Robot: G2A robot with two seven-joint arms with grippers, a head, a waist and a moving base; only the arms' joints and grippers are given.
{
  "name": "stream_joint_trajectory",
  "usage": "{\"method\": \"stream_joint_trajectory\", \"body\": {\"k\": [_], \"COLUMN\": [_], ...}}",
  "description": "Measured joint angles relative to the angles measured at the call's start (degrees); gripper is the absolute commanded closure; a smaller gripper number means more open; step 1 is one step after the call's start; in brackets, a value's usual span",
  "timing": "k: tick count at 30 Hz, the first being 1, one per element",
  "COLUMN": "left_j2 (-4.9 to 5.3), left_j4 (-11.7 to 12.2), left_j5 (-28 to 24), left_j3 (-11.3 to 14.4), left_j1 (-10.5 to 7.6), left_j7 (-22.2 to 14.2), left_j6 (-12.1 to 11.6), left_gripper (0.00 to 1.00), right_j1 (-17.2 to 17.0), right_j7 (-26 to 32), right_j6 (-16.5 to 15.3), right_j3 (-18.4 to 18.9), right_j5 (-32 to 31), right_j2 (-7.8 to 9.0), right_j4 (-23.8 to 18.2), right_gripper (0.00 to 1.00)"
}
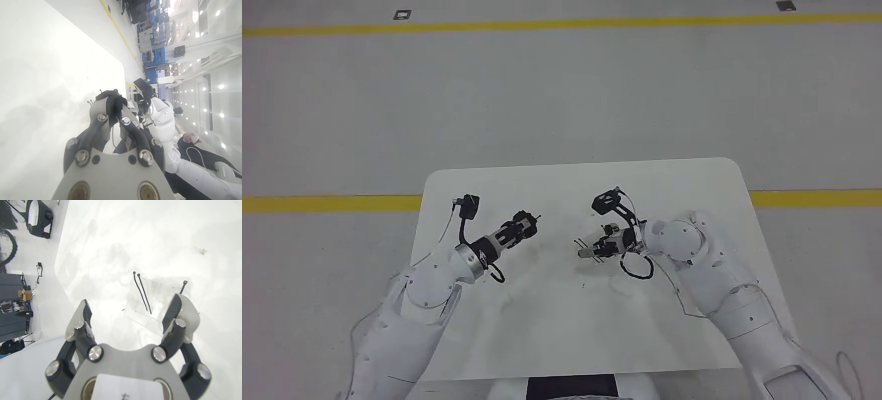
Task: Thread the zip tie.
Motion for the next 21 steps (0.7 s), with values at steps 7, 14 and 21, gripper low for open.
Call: {"method": "stream_joint_trajectory", "body": {"k": [7,14,21], "left_j2": [0.00,0.00,0.00], "left_j4": [0.0,0.0,0.0], "left_j5": [0.0,0.0,0.0], "left_j3": [0.0,0.0,0.0], "left_j1": [0.00,0.00,0.00], "left_j7": [0.0,0.0,0.0], "left_j6": [0.0,0.0,0.0], "left_gripper": [1.00,1.00,1.00], "right_j1": [-0.5,0.7,1.5], "right_j7": [-1.5,-1.8,-1.2], "right_j6": [0.5,2.4,1.9], "right_j3": [-1.0,-3.6,-5.2], "right_j5": [-2.2,-6.5,-8.0], "right_j2": [0.04,0.00,0.10], "right_j4": [-0.7,-2.0,-2.4], "right_gripper": [0.00,0.53,0.84]}}
